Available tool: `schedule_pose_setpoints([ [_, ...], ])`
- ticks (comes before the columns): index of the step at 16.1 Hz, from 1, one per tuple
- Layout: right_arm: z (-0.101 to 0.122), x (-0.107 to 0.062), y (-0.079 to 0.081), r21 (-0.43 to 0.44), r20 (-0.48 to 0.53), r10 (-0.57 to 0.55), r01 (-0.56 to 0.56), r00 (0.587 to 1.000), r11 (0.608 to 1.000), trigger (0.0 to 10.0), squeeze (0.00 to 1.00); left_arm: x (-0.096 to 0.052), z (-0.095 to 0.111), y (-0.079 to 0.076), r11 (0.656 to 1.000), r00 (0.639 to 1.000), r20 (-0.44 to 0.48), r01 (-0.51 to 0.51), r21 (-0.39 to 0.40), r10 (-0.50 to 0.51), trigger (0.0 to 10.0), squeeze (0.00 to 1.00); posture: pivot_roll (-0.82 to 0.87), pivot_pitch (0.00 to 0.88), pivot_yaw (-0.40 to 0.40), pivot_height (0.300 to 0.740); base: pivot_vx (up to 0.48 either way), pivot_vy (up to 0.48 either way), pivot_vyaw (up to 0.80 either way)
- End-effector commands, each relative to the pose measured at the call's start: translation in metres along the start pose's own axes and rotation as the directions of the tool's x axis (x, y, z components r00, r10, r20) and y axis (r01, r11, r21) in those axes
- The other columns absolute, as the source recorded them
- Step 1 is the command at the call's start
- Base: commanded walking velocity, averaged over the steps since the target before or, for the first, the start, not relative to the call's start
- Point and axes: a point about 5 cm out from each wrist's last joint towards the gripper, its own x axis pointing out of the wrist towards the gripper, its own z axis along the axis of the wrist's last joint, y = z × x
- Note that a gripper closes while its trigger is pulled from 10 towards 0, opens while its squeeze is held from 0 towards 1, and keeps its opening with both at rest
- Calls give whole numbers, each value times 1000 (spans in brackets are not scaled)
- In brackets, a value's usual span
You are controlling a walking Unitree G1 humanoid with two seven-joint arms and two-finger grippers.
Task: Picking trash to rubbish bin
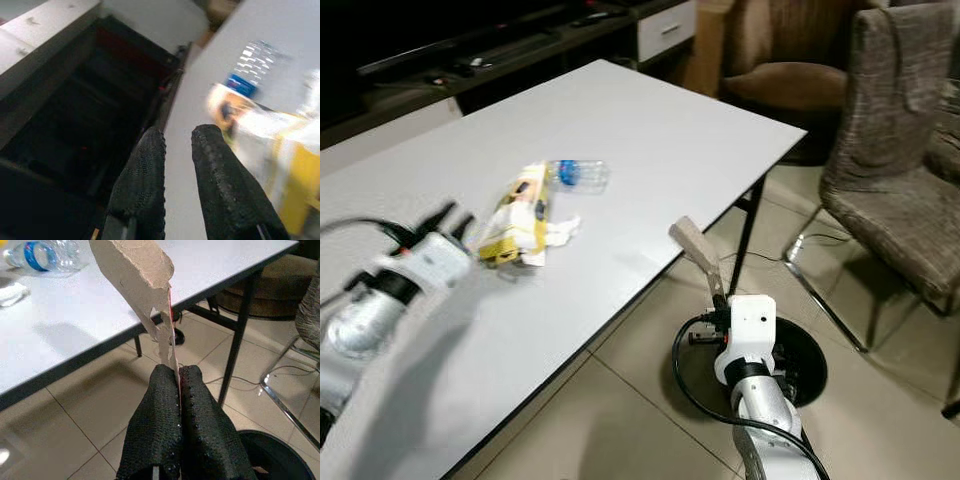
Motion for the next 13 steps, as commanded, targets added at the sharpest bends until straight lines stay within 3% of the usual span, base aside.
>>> schedule_pose_setpoints([
  [1, 1, 3, 0, -3, 6, 4, -4, 1000, 1000, 10000, 0, 18, 4, 1, 990, 998, -57, -45, -136, 38, 0, 0, 12, 0, 54, 740, 0, 0, 0],
  [2, 2, 5, 1, -14, 8, 22, -22, 1000, 1000, 10000, 0, 38, 6, -1, 940, 984, -144, -146, -307, 106, 4706, 31, 6, 0, 51, 740, 0, 0, 0],
  [3, 4, 7, 1, -31, 13, 31, -31, 999, 999, 10000, 0, 54, 12, -9, 856, 985, -163, -129, -501, 53, 10000, 1000, 3, 0, 49, 740, 0, 0, 0],
  [4, 5, 8, 0, -32, 15, 31, -31, 999, 999, 10000, 0, 58, 14, -11, 838, 987, -158, -118, -533, 39, 10000, 1000, -3, 0, 50, 740, 0, 0, 0],
  [5, 7, 10, -1, -45, 22, 37, -36, 999, 998, 10000, 0, 70, 18, -17, 777, 987, -163, -91, -623, -15, 10000, 1000, -18, 0, 53, 740, 0, 0, 0],
  [7, 11, 12, -2, -58, 33, 39, -37, 999, 998, 10000, 0, 82, 25, -28, 728, 984, -154, -42, -685, -88, 10000, 1000, -20, 0, 54, 740, 0, 0, 0],
  [8, 15, 16, -3, -65, 44, 37, -34, 998, 997, 10000, 0, 91, 27, -35, 721, 974, -181, -31, -692, -133, 10000, 1000, -37, 0, 59, 740, 0, 0, 0],
  [13, 19, 20, 4, -80, 53, 62, -58, 997, 995, 10000, 0, 98, 23, -48, 774, 927, -281, 15, -633, -248, 10000, 1000, -49, 0, 52, 740, 0, 0, 0],
])
